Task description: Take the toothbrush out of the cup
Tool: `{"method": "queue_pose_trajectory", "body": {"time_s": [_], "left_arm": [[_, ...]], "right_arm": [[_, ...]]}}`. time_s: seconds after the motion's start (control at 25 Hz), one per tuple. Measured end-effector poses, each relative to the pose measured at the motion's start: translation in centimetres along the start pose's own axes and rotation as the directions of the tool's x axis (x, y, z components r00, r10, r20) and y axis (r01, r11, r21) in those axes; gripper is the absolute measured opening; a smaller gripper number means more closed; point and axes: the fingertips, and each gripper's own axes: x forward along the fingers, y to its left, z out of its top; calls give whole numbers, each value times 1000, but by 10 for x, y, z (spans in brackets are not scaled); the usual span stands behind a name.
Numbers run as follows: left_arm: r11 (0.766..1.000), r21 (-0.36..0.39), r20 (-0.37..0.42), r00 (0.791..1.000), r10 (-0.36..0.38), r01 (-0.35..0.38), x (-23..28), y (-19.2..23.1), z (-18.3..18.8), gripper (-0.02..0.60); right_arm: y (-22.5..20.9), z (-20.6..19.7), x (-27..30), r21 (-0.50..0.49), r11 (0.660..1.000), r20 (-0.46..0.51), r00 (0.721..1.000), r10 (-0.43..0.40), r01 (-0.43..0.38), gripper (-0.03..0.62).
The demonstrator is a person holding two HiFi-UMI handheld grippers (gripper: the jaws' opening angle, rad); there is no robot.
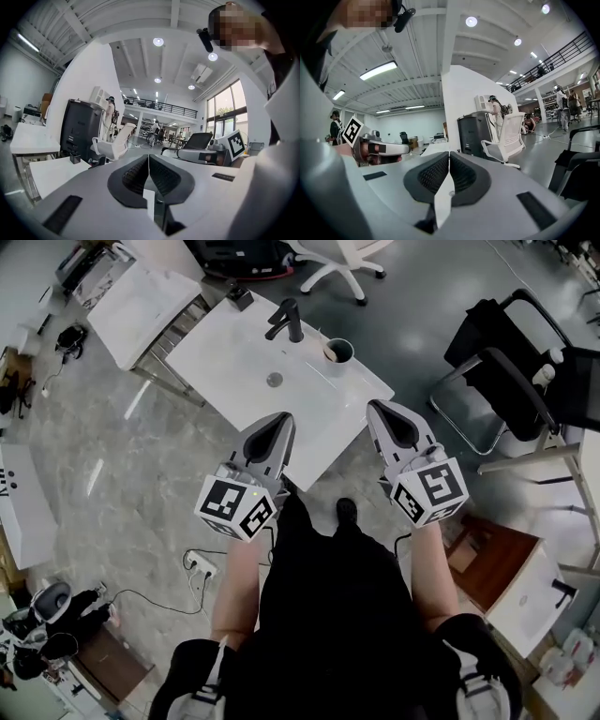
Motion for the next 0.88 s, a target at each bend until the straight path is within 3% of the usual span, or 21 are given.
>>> {"method": "queue_pose_trajectory", "body": {"time_s": [0.4,0.88], "left_arm": [[985,21,-43,984,-173,174,31,66,14,21],[930,-11,-111,924,-365,366,62,108,6,21]], "right_arm": [[6,-13,71,1,988,-51,987,-155,155,32],[0,-33,117,9,940,-106,935,-338,341,32]]}}
